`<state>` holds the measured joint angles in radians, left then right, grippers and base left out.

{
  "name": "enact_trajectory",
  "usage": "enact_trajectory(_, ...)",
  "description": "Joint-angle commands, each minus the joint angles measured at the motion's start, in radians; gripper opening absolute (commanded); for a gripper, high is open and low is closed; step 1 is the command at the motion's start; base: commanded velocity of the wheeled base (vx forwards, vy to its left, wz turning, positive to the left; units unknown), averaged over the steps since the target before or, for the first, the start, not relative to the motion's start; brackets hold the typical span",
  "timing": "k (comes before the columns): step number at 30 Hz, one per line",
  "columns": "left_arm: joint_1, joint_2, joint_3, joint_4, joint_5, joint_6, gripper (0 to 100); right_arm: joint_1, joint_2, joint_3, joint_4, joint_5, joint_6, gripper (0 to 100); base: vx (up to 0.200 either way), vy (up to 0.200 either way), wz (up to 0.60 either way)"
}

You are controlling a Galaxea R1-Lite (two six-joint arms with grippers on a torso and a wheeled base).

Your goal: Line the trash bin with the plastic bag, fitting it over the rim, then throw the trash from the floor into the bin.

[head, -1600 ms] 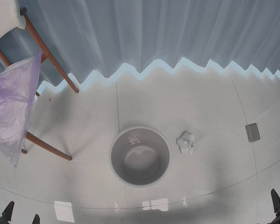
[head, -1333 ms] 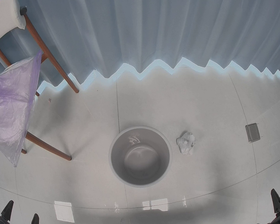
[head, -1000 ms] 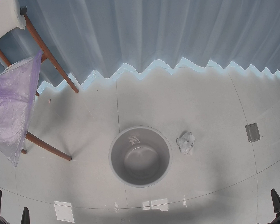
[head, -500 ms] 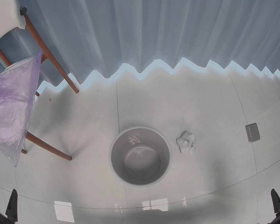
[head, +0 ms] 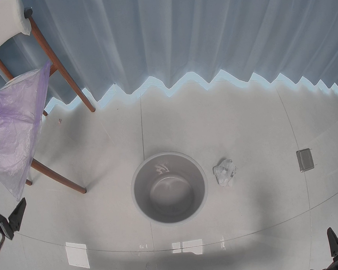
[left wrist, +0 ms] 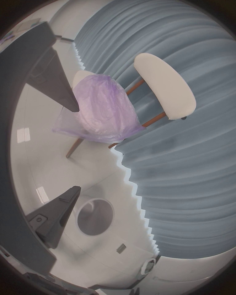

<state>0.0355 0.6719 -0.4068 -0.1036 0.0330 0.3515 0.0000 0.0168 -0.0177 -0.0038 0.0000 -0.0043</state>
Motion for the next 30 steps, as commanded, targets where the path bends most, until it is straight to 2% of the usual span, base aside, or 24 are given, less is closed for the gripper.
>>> enact_trajectory(1, 0.015, 0.255, -0.152, -0.002, 0.051, 0.093, 100, 0.0, -0.017, 0.018, -0.001, 0.0, 0.0, 100, 0.0, 0.0, 0.0)
enact_trajectory(8, 0.021, 0.434, -0.31, -0.004, 0.11, 0.187, 100, 0.0, -0.017, 0.018, -0.001, 0.0, 0.0, 100, 0.0, 0.0, 0.0)
enact_trajectory(12, 0.021, 0.459, -0.326, -0.002, 0.116, 0.198, 100, 0.0, -0.017, 0.018, -0.001, 0.0, 0.0, 100, 0.0, 0.0, 0.0)
enact_trajectory(13, 0.014, 0.54, -0.357, -0.019, 0.131, 0.21, 100, 0.0, -0.017, 0.018, -0.001, 0.0, 0.0, 100, 0.0, 0.0, 0.0)
enact_trajectory(18, 0.012, 0.603, -0.369, -0.077, 0.131, 0.211, 100, 0.0, -0.017, 0.018, -0.001, 0.002, 0.0, 100, 0.0, 0.0, 0.0)
enact_trajectory(20, 0.015, 0.696, -0.394, -0.163, 0.133, 0.228, 100, 0.0, -0.017, 0.018, -0.002, 0.005, 0.0, 100, 0.0, 0.0, 0.0)
enact_trajectory(27, 0.026, 0.768, -0.426, -0.209, 0.151, 0.288, 100, 0.0, -0.017, 0.018, -0.002, 0.005, 0.0, 100, 0.0, 0.0, 0.0)
enact_trajectory(30, 0.026, 0.811, -0.46, -0.235, 0.183, 0.307, 100, 0.0, -0.017, 0.018, -0.002, 0.005, 0.0, 100, 0.0, 0.0, 0.0)
